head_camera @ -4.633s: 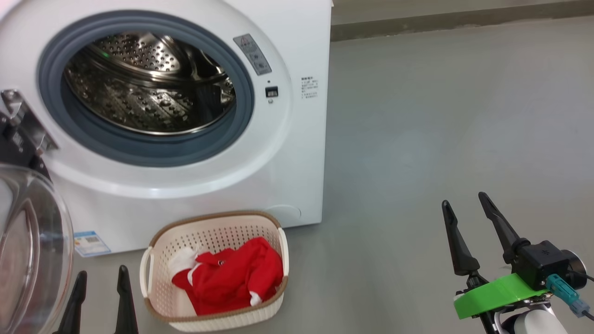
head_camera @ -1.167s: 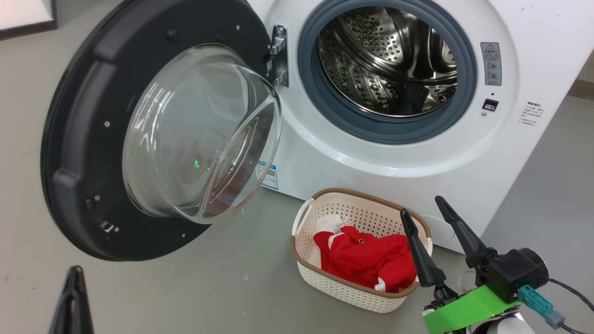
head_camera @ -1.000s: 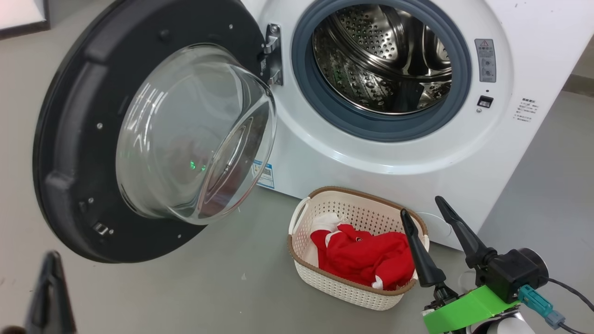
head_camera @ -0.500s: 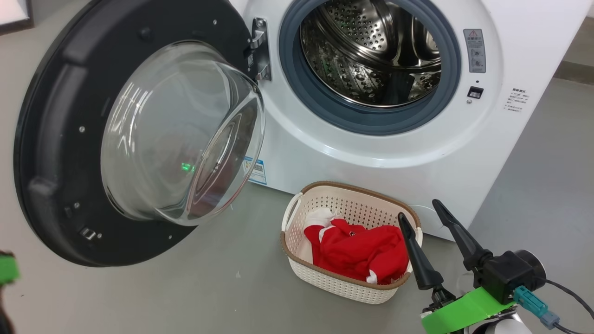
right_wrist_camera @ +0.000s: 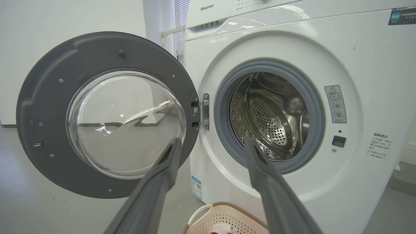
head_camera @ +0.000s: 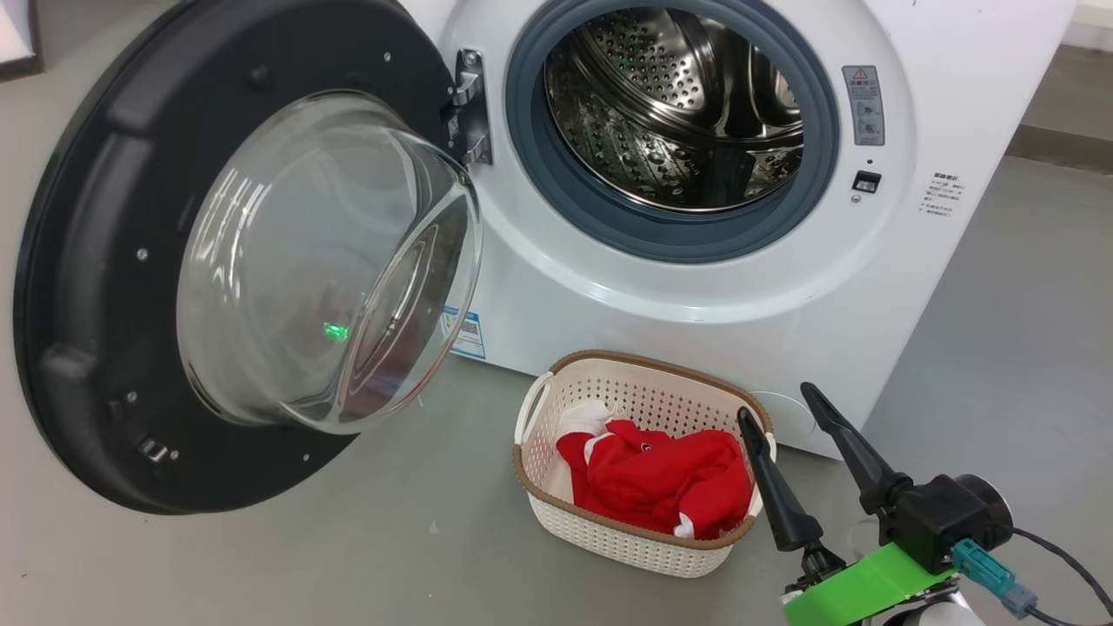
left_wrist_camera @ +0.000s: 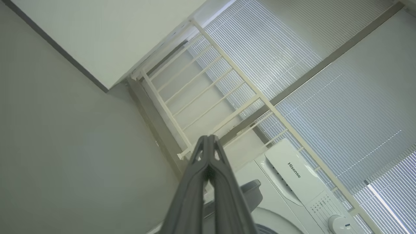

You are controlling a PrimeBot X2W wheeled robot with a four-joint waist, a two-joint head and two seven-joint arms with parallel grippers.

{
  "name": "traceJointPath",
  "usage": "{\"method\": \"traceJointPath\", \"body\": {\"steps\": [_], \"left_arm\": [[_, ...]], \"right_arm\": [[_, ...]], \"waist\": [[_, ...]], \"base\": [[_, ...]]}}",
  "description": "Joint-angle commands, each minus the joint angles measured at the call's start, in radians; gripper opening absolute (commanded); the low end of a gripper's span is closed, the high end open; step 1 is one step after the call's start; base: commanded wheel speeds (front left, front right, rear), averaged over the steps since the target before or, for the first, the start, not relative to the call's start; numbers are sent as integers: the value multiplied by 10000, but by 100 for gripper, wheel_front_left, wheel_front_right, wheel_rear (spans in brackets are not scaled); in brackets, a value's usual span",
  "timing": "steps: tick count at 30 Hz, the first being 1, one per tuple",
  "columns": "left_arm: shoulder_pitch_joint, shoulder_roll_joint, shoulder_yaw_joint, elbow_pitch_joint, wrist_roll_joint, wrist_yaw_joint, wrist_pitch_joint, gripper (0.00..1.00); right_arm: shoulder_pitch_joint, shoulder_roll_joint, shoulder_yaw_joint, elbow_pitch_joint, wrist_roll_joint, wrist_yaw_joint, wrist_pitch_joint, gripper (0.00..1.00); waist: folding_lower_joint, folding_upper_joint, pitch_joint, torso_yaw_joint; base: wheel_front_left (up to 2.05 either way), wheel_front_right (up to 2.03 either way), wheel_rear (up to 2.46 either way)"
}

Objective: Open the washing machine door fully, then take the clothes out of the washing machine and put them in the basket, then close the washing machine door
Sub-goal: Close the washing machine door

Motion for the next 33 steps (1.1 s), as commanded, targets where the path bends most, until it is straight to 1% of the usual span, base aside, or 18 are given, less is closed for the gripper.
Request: {"method": "traceJointPath", "body": {"steps": [1,5,8,9,10,14,18,21,27,30,33], "left_arm": [[-498,648,207,373,-271,233,552,0],[-1102,869,447,1755,-838,789,1438,0],[-1473,1019,729,2631,-1149,1101,1656,0],[-1581,1067,813,2891,-1239,1171,1702,0],[-1581,1067,813,2891,-1239,1171,1702,0],[-1813,1333,784,3808,-1275,1226,1936,0],[-1865,1462,551,4555,-1229,1083,2333,0],[-1787,1486,358,4929,-1202,754,2609,0],[-1679,1635,334,5652,-1168,411,2488,0],[-1700,1575,178,5875,-1163,115,2683,0],[-1660,1530,45,6087,-1242,-204,3163,0]], "right_arm": [[-84,-24,256,-216,47,60,-65,100],[-62,-24,318,-152,61,60,-65,100],[-58,-24,367,-129,55,60,-65,100],[-67,-24,382,-121,47,60,-65,100],[-67,-24,382,-121,47,60,-65,100],[-131,-24,458,-105,27,60,-65,100],[-180,-24,468,-141,10,60,-65,100],[-214,-24,480,-279,23,60,-65,100],[-256,-24,522,-758,61,60,-65,100],[-259,-24,501,-854,16,60,-65,100],[-270,-24,504,-928,-4,60,-65,100]], "waist": [[0,0,-6,-40],[0,0,2,-125],[0,0,21,-211],[0,0,34,-244],[0,0,34,-244],[0,0,79,-406],[0,0,101,-549],[0,0,122,-648],[0,0,187,-860],[0,0,228,-886],[0,0,257,-909]], "base": [[0,0,0],[0,0,0],[0,0,0],[0,0,0],[0,0,0],[0,0,0],[0,0,0],[0,0,0],[0,0,0],[0,0,0],[0,0,0]]}}
